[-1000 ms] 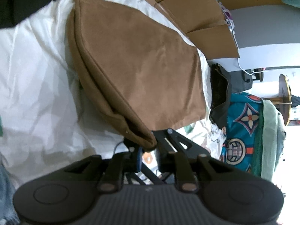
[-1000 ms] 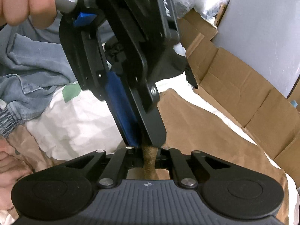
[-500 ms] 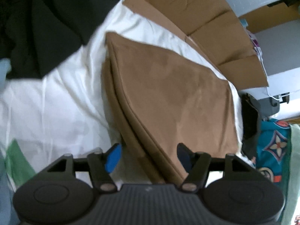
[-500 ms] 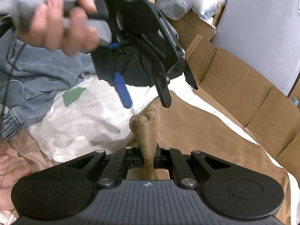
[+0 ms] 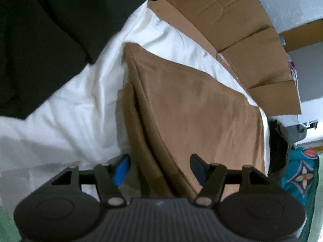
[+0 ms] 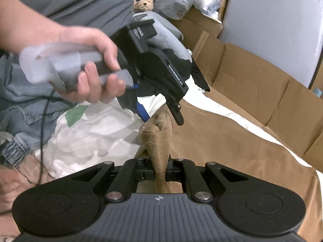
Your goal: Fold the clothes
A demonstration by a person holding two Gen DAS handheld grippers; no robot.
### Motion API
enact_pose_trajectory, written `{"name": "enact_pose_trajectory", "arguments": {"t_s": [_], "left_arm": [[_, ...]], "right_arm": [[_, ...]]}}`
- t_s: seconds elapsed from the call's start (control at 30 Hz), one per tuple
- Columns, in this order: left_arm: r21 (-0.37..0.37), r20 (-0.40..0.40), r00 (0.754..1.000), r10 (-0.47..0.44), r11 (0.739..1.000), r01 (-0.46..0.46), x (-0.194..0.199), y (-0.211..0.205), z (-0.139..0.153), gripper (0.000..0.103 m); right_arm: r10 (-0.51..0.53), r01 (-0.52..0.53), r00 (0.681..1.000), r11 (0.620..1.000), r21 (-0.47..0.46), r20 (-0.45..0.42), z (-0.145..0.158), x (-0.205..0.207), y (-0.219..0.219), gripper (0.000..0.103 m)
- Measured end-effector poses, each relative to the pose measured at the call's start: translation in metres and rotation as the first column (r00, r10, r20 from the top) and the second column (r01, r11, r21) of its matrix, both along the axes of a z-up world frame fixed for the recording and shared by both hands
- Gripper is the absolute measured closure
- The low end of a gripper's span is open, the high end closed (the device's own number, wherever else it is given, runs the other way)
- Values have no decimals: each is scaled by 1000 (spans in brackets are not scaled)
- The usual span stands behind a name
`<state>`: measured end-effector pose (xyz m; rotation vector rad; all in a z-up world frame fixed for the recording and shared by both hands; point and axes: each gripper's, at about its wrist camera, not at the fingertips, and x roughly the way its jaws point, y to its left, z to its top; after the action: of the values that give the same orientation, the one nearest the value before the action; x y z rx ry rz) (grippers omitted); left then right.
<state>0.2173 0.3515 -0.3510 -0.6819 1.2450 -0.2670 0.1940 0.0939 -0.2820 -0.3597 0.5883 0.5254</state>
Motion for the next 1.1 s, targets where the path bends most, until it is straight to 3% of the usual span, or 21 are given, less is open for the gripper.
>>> {"name": "enact_pose_trajectory", "arguments": {"t_s": [0.17, 0.2, 0.23, 0.3, 0.43, 0.57, 0.87, 1.1], "left_arm": [[-2, 26, 1000, 15, 1000, -15, 14, -3, -4, 41], [-2, 31, 999, 18, 1000, -18, 17, -3, -4, 50], [-3, 35, 999, 18, 1000, -18, 20, -2, -4, 69], [-10, 33, 999, 24, 1000, -23, 25, 0, -4, 87], [-6, 70, 997, 26, 1000, -26, 27, 0, 5, 90], [19, 151, 989, -6, 1000, 3, 29, -14, 33, 92], [83, 288, 953, -98, 994, 77, 46, -67, 87, 92], [133, 334, 926, -173, 982, 136, 61, -122, 115, 92]], "right_arm": [[-9, 10, 1000, 1000, 29, -18, 3, -1, -5, 98], [-11, 12, 1000, 999, 37, -21, 3, -1, -6, 98], [-13, 14, 1000, 999, 44, -24, 3, -1, -8, 98], [-18, 19, 999, 998, 54, -26, 3, -1, -10, 99], [-44, 47, 998, 995, 83, -41, 7, 0, -17, 99], [-70, 77, 996, 988, 131, -56, 17, 4, -29, 100], [-161, 177, 983, 960, 217, -87, 43, 11, -68, 100], [-272, 286, 958, 917, 277, -89, 54, 11, -109, 100]]}}
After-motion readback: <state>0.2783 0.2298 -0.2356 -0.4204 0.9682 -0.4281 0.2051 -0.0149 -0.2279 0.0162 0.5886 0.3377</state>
